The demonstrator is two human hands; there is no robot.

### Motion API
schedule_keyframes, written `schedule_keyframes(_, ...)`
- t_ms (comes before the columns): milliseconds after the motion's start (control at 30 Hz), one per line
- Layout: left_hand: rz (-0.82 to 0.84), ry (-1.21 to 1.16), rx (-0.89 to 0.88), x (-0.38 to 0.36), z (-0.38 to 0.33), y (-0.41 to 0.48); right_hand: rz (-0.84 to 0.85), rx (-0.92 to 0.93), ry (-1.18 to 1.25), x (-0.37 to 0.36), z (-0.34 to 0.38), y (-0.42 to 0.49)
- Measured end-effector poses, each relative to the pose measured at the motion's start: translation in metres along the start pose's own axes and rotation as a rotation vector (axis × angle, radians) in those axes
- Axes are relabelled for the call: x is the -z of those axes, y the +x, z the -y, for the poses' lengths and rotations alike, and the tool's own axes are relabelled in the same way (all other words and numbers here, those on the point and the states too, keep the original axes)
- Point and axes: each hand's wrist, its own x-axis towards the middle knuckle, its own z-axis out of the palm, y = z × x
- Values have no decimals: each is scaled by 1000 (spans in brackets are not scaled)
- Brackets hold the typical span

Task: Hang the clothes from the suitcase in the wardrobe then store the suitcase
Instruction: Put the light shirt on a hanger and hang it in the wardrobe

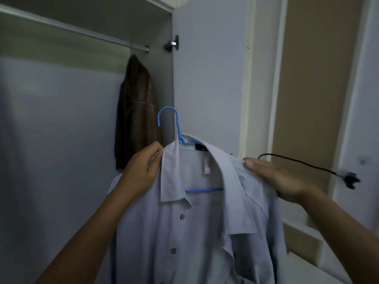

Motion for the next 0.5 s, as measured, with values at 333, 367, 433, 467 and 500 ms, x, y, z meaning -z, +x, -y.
schedule_keyframes(333, -164, 201, -3, 71, 93, 31, 280, -282, 429, -68, 12, 126)
schedule_keyframes(367, -181, 221, -4, 74, 100, 35, 297, -280, 459, -74, 13, 138)
schedule_keyframes(433, -230, 281, 24, 82, 114, 43, 330, -253, 518, -85, 14, 166)
schedule_keyframes(467, -249, 302, 63, 84, 119, 46, 335, -236, 543, -90, 16, 177)
schedule_keyframes(500, -266, 318, 102, 86, 125, 49, 350, -221, 569, -95, 17, 189)
